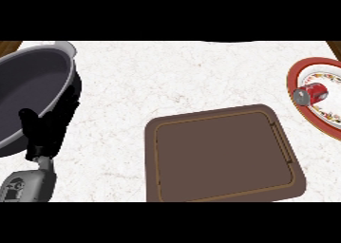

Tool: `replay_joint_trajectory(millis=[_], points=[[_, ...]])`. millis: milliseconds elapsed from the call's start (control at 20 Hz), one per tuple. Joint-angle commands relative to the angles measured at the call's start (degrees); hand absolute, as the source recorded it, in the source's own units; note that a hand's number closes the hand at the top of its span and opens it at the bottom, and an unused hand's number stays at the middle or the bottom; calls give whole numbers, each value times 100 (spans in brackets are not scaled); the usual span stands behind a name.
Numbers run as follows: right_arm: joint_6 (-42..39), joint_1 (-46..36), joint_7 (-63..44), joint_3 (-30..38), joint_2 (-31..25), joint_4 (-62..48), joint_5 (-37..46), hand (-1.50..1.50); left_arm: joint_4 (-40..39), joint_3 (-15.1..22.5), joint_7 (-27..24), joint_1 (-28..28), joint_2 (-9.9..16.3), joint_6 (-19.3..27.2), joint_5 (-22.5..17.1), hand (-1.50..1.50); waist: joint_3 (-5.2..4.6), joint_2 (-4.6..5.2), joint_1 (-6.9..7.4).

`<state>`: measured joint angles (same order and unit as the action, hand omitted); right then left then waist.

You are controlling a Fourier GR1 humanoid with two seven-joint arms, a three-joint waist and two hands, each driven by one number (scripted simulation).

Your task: Pick the can from the tray and place it in the plate

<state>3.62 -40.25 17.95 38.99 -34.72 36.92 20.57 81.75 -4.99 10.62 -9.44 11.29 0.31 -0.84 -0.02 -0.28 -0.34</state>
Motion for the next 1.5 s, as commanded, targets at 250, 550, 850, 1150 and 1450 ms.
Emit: replay_joint_trajectory(millis=[250,550,850,1150,1450], points=[[-1500,685,-610,312,41,775,-1251,-150,-18,-53,-150,166,-98,69,55,0,-2,4,-25],[-1464,1065,326,334,-500,-40,-1435,-150,-456,-258,-433,-67,101,-212,14,0,4,45,48],[-1425,1097,397,221,-816,-210,-1661,-150,-510,-59,-287,-258,-197,-17,172,0,4,37,48],[-1734,1371,609,213,-1325,-626,-1785,-150,-474,-261,-568,67,1,-307,34,0,3,40,52],[-1801,1698,1177,176,-1639,-1345,-1748,-150,-201,-186,-318,13,-55,-218,115,0,9,45,69]])
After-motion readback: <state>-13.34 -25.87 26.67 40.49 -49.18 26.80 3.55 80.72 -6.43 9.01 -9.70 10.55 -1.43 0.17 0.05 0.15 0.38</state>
